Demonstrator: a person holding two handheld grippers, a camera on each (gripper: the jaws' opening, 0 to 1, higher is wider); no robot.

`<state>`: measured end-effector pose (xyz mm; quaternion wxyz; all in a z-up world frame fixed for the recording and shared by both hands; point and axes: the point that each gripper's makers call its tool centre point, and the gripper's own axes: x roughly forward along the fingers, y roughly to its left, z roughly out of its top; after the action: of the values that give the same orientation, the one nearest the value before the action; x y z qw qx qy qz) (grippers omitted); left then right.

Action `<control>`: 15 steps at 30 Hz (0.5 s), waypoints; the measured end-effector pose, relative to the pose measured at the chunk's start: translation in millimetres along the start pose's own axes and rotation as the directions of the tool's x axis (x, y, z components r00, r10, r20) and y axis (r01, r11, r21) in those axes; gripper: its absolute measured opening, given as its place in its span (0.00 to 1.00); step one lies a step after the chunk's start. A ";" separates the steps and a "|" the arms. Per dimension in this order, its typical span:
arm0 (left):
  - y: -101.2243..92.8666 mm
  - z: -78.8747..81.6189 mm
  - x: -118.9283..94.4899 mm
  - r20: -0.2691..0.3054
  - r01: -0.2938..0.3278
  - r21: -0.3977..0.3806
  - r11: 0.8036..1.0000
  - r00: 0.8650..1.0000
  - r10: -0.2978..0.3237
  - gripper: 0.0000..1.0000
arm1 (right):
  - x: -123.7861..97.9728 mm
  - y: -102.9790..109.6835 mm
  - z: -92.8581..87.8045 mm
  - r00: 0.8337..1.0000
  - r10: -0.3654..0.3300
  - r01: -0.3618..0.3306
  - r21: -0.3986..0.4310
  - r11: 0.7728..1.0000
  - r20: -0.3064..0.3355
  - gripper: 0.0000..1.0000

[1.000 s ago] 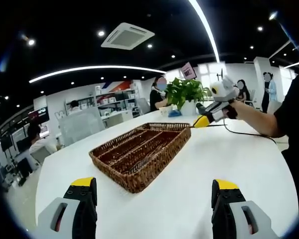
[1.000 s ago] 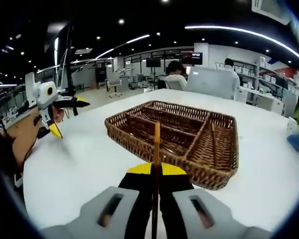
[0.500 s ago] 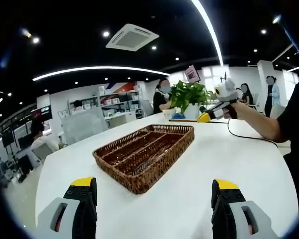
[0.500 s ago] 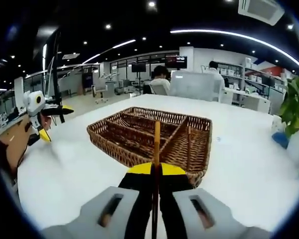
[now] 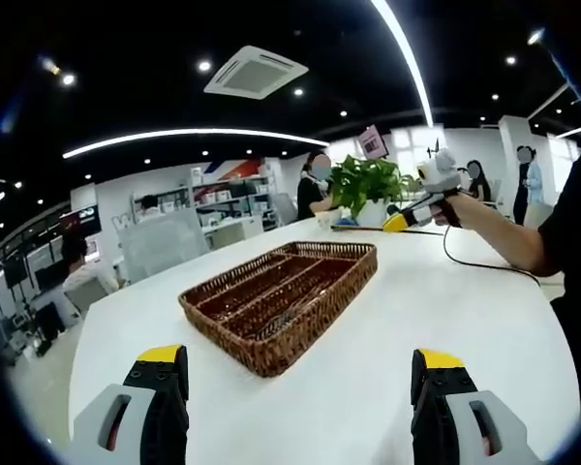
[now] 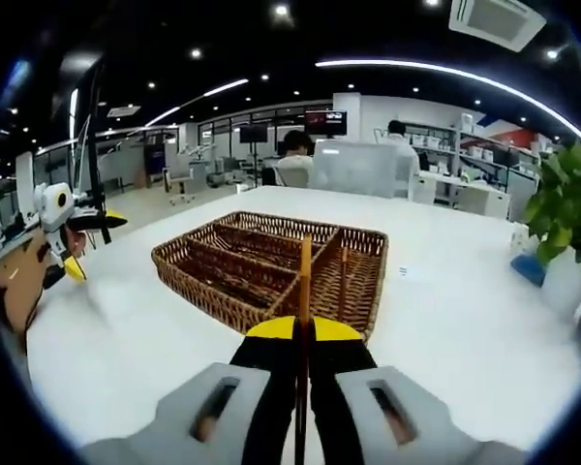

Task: Arrange the knives, forks, and spoons in their matching storage slots by inserting each utensil handle-first until every utensil is classified and aligned in the correct compartment

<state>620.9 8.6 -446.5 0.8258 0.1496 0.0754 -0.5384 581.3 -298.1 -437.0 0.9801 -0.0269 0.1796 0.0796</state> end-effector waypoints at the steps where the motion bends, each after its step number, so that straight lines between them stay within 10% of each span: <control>1: 0.2 0.0 0.1 0.000 -0.001 0.000 1.000 1.000 0.001 1.00 | -0.3 0.1 -0.4 1.000 -0.002 0.002 -0.001 1.000 -0.001 0.01; 15: -5.5 -4.7 8.0 -0.013 0.014 0.007 1.000 1.000 -0.014 1.00 | 0.5 -8.7 4.9 0.999 -0.054 0.054 -0.024 0.998 0.003 0.01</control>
<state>619.3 1.2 -454.1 0.8210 0.1553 0.0798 -0.5435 584.9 -306.2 -432.3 0.9818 -0.0435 0.1764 0.0552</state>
